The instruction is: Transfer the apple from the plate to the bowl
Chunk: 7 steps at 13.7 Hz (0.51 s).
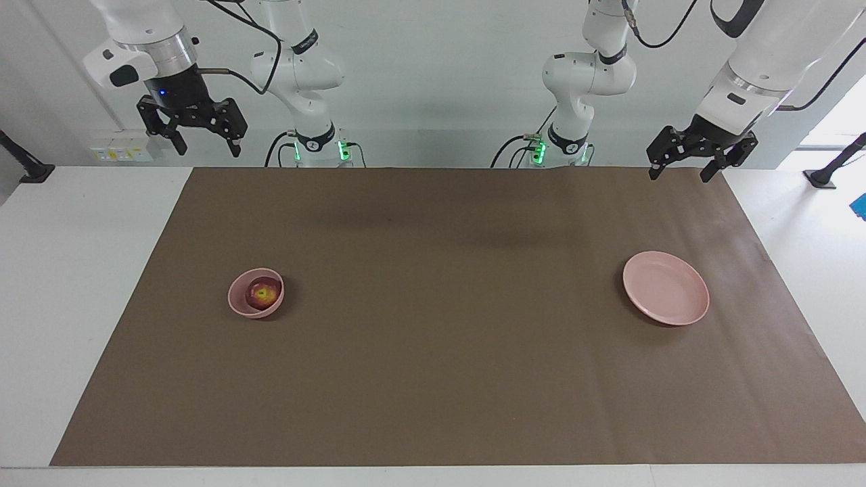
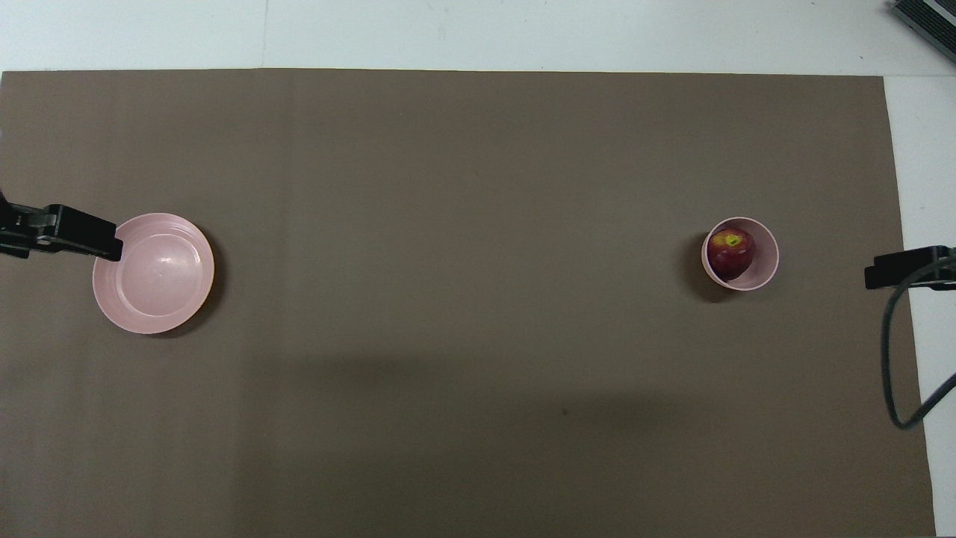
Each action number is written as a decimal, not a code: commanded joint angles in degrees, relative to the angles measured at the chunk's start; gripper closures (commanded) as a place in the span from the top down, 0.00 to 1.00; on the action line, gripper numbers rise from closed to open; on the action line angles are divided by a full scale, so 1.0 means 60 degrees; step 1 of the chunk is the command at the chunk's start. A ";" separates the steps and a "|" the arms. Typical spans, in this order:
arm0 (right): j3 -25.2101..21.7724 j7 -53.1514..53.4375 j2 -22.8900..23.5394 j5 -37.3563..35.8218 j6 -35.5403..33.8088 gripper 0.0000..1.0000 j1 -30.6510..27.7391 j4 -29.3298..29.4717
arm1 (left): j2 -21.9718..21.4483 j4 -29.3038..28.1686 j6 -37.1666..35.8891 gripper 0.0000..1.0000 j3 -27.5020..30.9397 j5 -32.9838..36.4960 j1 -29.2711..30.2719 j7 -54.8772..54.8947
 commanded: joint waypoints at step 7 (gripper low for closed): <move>0.0040 0.0028 -0.0256 0.0016 0.0057 1.00 -0.0061 -0.0264 | 0.0068 0.0191 -0.0177 1.00 0.0215 0.0005 -0.0070 0.0098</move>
